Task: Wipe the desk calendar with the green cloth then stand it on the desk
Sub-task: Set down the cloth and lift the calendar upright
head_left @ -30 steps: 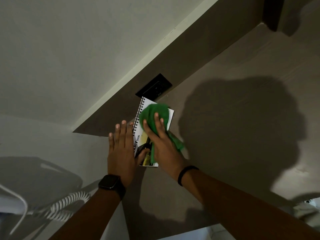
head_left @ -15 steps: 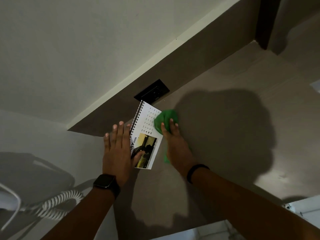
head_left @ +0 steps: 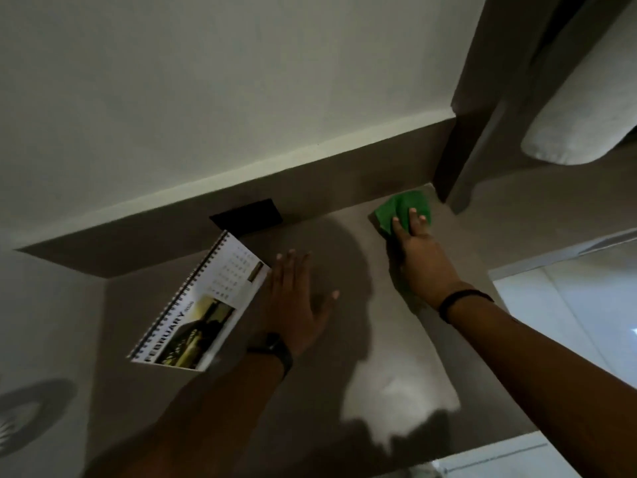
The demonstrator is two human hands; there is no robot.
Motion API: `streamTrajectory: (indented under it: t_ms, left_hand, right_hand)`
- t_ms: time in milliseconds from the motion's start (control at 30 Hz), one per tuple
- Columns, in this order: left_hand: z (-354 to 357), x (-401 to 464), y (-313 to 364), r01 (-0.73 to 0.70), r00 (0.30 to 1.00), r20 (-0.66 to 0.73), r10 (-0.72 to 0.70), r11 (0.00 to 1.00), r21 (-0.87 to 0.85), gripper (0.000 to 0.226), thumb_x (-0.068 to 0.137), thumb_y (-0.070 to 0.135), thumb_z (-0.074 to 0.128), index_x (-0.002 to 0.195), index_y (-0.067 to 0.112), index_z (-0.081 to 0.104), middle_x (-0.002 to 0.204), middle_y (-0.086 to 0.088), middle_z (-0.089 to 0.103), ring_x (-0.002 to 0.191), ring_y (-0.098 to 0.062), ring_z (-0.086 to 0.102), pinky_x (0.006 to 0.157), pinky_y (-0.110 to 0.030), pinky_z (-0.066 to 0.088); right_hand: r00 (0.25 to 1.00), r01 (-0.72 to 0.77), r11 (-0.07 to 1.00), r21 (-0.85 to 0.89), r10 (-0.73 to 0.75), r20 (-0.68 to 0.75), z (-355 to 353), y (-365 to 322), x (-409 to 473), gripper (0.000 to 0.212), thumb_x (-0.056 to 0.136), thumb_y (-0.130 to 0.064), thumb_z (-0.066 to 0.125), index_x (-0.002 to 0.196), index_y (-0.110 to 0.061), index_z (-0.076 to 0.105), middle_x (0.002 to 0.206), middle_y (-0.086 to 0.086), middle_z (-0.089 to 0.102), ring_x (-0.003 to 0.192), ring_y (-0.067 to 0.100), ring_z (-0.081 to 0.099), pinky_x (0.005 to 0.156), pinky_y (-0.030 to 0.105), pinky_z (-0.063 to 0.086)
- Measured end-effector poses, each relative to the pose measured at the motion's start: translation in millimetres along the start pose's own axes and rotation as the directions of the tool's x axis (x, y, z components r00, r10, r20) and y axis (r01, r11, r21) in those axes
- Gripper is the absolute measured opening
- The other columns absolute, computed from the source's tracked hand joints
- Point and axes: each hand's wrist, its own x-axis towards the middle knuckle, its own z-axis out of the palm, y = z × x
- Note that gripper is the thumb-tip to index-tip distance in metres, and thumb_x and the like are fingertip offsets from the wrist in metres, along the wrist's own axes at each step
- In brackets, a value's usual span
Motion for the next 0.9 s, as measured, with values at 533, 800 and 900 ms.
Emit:
streamTrajectory:
  t_ms: [533,800,900]
  left_hand:
    - [61.5,26.2,9.4,0.097,0.995,-0.006,-0.098,0.993,-0.073,0.098,0.094,0.087,0.027,0.17,0.029,0.002,0.18,-0.012,0.003,0.165,-0.032,-0.003,0.132,-0.059,0.001]
    - [30.8,-82.2,24.5,0.162,0.571,-0.156,-0.806,0.297,-0.941,0.106,0.091,0.064,0.069,0.17,0.03,0.006,0.176,0.003,0.019,0.156,-0.012,0.036,0.123,-0.054,0.041]
    - [24.5,-107.2,-2.8,0.132,0.389,-0.176,-0.904,0.244,-0.961,0.109,0.092,0.067,0.066,0.17,0.018,0.006,0.174,-0.012,0.025,0.157,-0.023,0.036,0.125,-0.058,0.036]
  right_hand:
    - [0.995,0.025,0.969,-0.247,-0.048,-0.09,30.4,11.4,8.0,0.067,0.106,-0.06,0.025,0.165,-0.03,0.017,0.174,0.017,0.004,0.159,0.042,-0.007,0.123,0.064,-0.011]
    - [0.933,0.317,0.865,0.389,-0.359,0.036,40.4,-132.5,6.7,0.052,0.102,-0.008,0.048,0.153,-0.001,0.042,0.155,0.017,0.049,0.142,0.024,0.046,0.113,0.011,0.021]
    - [0.912,0.3,0.786,0.54,-0.403,0.079,59.5,-174.9,4.1,0.052,0.101,-0.005,0.047,0.153,-0.002,0.043,0.148,0.011,0.054,0.125,0.0,0.041,0.093,-0.011,0.023]
